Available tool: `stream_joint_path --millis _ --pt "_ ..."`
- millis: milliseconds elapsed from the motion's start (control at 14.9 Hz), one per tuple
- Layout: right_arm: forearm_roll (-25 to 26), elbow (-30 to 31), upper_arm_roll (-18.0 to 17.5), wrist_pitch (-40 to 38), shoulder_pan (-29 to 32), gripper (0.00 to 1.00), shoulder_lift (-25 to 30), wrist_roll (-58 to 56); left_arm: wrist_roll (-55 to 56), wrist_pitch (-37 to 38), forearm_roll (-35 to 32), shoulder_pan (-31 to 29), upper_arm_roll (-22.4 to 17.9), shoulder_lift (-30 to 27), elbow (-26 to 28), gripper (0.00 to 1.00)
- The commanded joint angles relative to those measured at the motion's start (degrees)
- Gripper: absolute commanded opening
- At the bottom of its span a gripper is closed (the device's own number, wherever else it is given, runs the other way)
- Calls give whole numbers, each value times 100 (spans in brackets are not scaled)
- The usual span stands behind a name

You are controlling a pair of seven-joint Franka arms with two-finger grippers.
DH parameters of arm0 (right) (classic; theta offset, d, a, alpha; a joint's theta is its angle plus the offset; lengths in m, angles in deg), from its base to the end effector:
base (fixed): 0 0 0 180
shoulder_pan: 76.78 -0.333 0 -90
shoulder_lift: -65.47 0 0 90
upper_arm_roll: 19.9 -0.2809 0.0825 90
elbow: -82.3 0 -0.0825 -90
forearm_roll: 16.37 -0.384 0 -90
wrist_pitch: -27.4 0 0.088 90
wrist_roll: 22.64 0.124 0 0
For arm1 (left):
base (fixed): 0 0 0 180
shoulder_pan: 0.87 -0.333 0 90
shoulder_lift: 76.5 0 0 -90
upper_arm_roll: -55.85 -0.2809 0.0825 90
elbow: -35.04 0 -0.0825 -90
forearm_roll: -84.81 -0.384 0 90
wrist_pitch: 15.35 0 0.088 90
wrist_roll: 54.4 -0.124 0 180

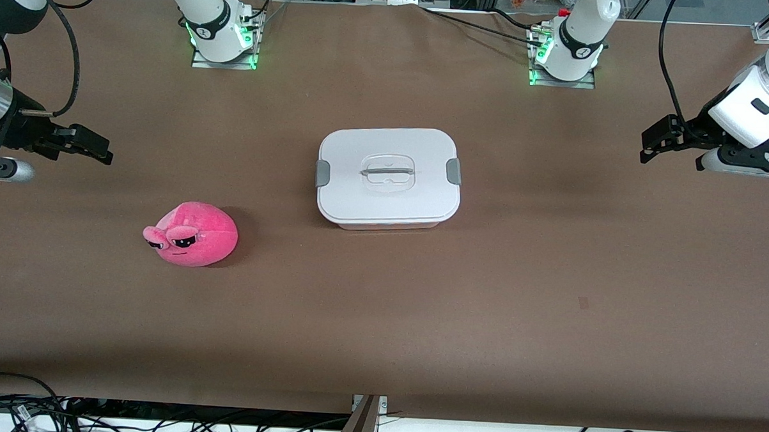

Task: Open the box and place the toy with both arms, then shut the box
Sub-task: 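Reach the left gripper to the box lid handle and grasp it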

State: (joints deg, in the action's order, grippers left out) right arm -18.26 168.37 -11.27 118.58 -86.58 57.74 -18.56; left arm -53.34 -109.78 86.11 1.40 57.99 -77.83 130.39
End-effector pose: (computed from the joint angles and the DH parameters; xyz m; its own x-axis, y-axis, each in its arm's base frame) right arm 0.5898 0.0209 0.5301 0.9977 -0.0510 -0.0450 -0.0515 -0.9986 -0.0096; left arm 0.5518 -0.0454 0.5478 0.9984 -0.0567 0.0067 -0.0568 -0.9981 0.0219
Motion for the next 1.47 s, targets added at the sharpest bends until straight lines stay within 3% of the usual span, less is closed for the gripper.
stream_joint_path --millis 0,268,603,803,1071,1406 --pt "49 -125 -10 -30 49 100 -18 41 -70 -15 -130 10 14 -86 45 100" --pt "14 -125 60 -13 40 100 -9 32 -53 29 -139 18 23 -86 37 100" --pt "-4 -125 104 14 40 100 -18 50 -105 739 -77 141 41 45 45 100" --pt "-4 -125 113 14 49 100 -9 50 -850 829 81 448 93 220 45 100" --pt "-4 -125 113 14 49 100 -18 50 -2045 820 353 992 243 546 -261 100" --pt "5 -125 113 14 49 100 -18 50 -2925 401 336 2309 313 1205 -666 100"
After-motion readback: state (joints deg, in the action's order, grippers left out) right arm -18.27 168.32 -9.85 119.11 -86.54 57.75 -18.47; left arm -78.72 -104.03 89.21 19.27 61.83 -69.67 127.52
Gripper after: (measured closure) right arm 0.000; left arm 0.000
